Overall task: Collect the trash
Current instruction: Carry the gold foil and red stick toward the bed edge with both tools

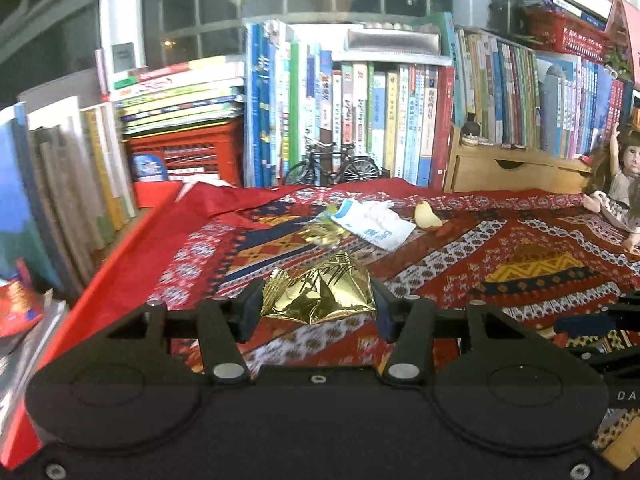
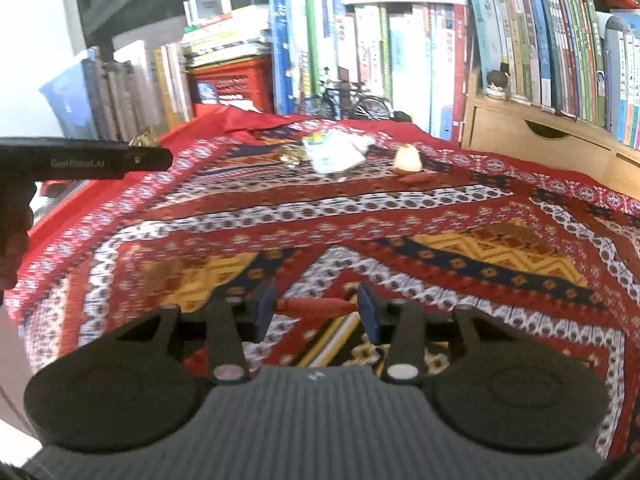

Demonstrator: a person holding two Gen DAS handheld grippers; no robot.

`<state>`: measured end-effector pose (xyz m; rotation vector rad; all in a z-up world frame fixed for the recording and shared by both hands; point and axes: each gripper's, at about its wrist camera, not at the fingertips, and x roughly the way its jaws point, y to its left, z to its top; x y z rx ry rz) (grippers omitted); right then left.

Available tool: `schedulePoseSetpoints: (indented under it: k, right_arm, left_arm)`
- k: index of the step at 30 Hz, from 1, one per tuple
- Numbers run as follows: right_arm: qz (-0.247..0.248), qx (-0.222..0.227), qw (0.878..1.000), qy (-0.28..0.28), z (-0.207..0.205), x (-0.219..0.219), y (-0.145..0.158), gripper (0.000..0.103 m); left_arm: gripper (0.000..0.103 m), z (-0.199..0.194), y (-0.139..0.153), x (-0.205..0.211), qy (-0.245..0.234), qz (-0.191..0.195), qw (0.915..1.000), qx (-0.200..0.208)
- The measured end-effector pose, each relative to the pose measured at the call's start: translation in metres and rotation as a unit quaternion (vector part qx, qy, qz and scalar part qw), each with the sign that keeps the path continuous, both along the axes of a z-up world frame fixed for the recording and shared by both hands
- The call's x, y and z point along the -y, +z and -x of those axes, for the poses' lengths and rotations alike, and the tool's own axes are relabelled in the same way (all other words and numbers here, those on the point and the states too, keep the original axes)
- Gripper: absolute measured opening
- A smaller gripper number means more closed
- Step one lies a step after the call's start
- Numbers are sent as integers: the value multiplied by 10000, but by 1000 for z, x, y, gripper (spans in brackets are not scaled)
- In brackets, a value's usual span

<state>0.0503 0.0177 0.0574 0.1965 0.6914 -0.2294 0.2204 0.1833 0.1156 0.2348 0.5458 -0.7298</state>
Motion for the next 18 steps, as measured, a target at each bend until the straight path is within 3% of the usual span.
schedulePoseSetpoints:
  k: [6, 11, 18]
  right_arm:
    - [144, 140, 9996, 221, 26, -40, 19, 49]
    - [-66, 300, 9995, 110, 52, -66, 30, 49]
    - [-11, 387, 9990, 244, 84, -105, 36, 49]
  left_arm:
    - [52, 40, 11, -54, 114, -9, 9999, 93]
    - [52, 74, 12, -95, 62, -183, 9996, 194]
    - [52, 118, 12, -149, 140, -131, 9998, 110]
